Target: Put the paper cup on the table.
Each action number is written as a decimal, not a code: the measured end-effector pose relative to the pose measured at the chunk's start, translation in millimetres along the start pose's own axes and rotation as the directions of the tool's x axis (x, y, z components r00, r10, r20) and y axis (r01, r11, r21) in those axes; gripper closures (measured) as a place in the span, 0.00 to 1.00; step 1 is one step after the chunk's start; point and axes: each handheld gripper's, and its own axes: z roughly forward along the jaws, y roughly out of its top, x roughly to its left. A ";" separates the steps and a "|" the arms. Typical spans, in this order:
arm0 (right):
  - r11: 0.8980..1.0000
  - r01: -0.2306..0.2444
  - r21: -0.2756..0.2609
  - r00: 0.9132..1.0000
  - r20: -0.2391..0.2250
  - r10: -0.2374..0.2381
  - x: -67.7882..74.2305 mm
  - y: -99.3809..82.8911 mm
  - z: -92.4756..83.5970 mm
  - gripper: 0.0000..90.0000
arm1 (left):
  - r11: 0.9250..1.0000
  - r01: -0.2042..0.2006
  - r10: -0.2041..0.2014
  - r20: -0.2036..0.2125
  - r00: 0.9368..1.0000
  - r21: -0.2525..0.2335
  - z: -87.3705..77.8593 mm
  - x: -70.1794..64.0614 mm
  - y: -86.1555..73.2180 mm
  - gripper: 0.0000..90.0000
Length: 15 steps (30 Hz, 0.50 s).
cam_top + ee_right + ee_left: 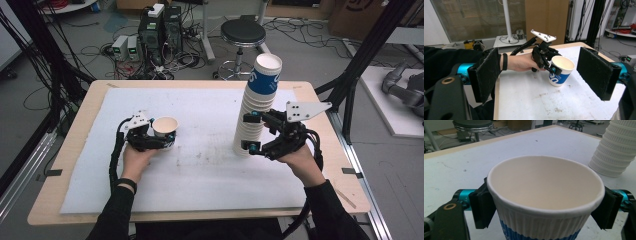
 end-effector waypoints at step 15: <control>1.000 0.001 -0.002 1.000 0.000 -0.001 -0.5 0.0 0.5 0.21 | 0.997 0.012 -0.011 -0.009 1.000 0.078 -2.4 -4.6 0.4 0.19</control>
